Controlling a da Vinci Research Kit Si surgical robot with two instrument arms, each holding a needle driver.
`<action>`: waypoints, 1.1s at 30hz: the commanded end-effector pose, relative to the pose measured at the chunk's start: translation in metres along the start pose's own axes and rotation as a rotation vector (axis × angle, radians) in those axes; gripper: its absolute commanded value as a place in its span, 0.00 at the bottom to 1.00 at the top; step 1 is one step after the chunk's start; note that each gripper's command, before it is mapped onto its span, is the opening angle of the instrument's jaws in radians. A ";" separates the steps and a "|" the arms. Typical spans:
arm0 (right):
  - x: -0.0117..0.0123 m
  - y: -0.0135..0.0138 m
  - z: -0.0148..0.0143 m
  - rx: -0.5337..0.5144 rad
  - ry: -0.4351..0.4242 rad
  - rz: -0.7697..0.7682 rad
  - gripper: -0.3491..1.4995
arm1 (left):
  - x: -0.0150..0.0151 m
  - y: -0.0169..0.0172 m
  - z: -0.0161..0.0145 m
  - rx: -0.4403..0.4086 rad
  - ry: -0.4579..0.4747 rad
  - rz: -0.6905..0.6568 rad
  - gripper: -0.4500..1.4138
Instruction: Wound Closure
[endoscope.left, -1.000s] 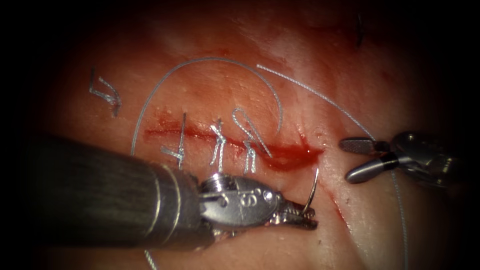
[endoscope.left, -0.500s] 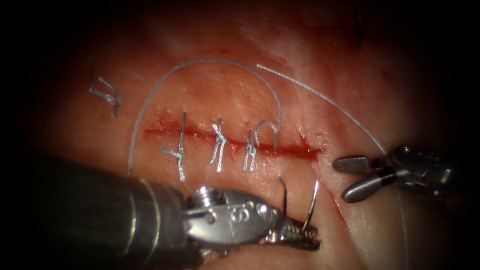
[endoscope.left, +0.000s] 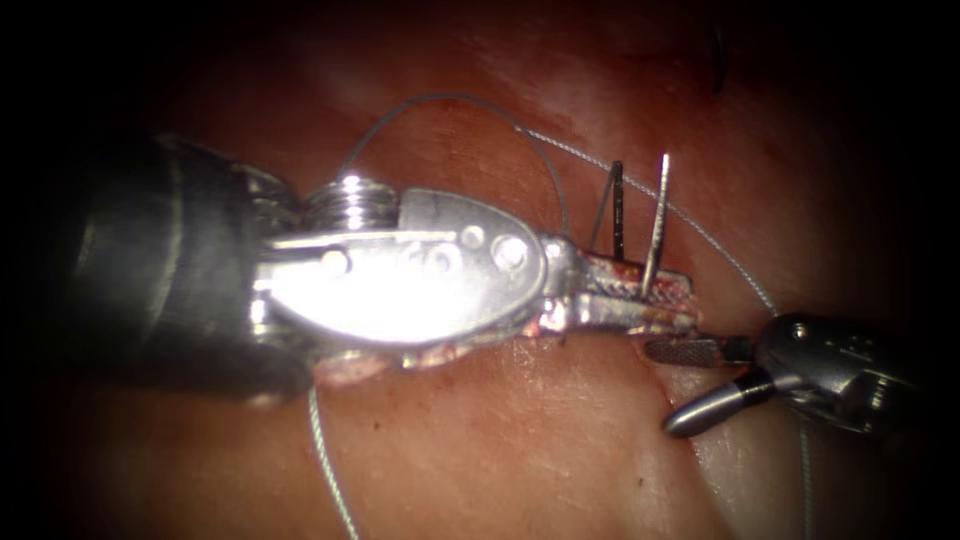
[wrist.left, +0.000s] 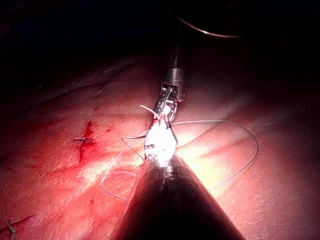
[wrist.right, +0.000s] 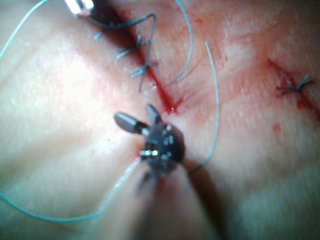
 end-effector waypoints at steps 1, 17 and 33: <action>-0.0001 0.0001 0.0014 -0.048 0.020 -0.002 0.75 | 0.0001 -0.0008 0.0000 0.019 -0.004 0.027 0.00; -0.0011 0.0000 0.0067 -0.268 -0.010 -0.052 0.59 | -0.0050 -0.0025 -0.0035 0.089 0.044 0.159 0.00; -0.0022 0.0017 0.0080 -0.270 -0.066 -0.088 0.20 | -0.0048 -0.0014 -0.0033 0.065 0.159 0.236 0.00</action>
